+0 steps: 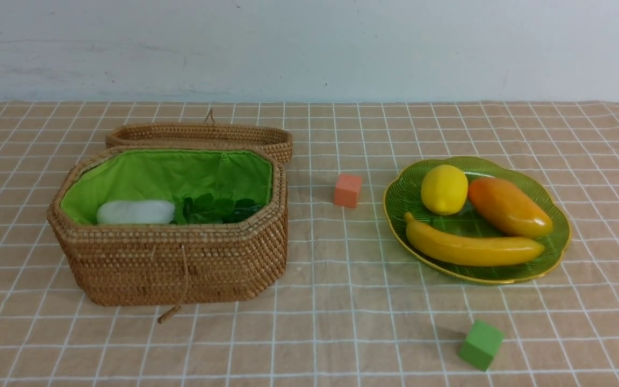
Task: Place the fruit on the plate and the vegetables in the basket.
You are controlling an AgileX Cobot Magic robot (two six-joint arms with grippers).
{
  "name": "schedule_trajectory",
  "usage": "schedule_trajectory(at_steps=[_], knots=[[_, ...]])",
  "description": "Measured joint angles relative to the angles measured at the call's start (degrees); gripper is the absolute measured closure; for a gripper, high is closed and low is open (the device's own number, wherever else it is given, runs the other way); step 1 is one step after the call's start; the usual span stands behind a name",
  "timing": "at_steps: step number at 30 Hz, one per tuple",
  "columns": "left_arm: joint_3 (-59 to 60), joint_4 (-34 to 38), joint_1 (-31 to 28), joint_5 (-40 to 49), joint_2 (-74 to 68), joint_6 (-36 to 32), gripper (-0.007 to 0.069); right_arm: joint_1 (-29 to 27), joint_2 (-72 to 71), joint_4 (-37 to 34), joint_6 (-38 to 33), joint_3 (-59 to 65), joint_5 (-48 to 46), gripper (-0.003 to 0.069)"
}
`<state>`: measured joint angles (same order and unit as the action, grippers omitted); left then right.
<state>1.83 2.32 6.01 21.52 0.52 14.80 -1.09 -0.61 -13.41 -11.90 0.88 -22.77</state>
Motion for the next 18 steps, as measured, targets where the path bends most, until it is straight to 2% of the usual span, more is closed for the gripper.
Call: schedule_trajectory(at_steps=[18], knots=[[0.0, -0.07, 0.0, 0.0, 0.0, 0.02, 0.0627, 0.0, 0.0, 0.01, 0.0, 0.0, 0.0, 0.0643]])
